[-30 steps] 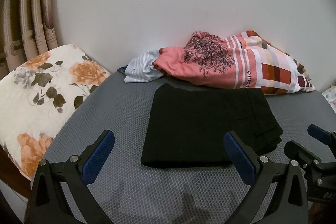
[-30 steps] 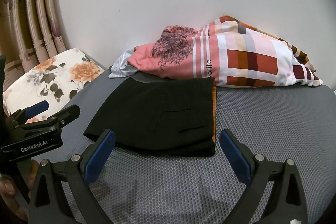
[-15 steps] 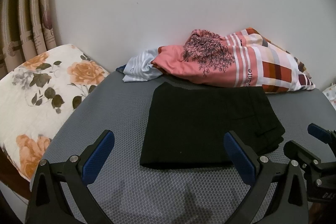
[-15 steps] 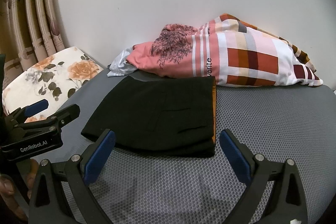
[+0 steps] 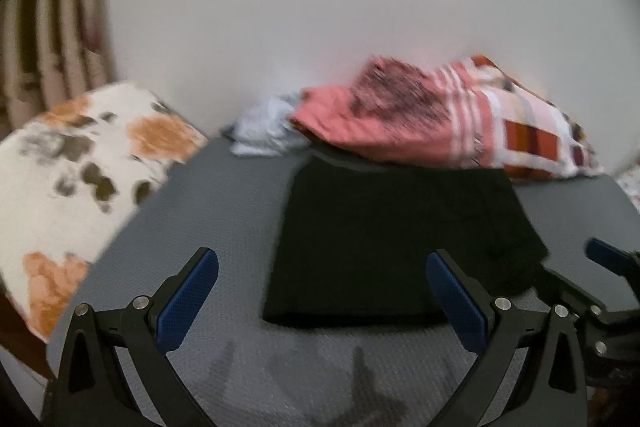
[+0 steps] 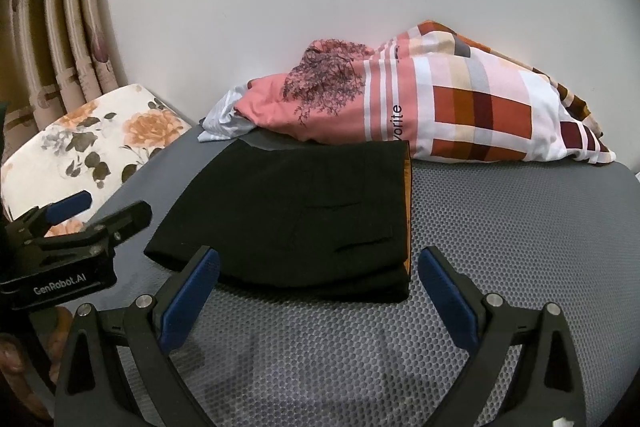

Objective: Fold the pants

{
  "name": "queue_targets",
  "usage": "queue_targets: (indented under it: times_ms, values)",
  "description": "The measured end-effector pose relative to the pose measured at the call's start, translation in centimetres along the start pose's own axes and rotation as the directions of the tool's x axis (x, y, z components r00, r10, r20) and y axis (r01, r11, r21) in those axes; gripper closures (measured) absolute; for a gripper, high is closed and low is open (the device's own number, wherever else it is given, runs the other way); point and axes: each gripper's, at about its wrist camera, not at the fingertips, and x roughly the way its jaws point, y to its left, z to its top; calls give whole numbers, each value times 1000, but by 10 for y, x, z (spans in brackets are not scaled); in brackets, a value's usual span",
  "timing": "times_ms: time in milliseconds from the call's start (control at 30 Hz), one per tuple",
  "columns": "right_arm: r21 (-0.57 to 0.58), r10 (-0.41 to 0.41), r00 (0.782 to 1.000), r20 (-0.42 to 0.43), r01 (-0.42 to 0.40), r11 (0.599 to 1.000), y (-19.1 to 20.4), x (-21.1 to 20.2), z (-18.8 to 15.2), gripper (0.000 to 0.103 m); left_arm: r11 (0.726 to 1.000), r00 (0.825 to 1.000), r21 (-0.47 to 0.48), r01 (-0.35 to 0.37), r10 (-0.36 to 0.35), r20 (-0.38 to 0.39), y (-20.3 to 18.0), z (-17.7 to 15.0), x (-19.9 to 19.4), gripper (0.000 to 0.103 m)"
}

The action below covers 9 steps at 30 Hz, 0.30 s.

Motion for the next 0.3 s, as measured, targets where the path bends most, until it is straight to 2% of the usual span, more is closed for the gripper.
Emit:
queue_targets:
  times_ms: [167, 300]
  values:
    - [-29, -25, 1000, 8, 25, 999, 4, 3, 4, 4, 1000, 1000, 12, -9, 9, 18, 1, 1, 1, 0]
    - [-29, -37, 999, -1, 37, 999, 4, 7, 7, 4, 1000, 1000, 1, -2, 2, -9, 4, 1, 5, 0]
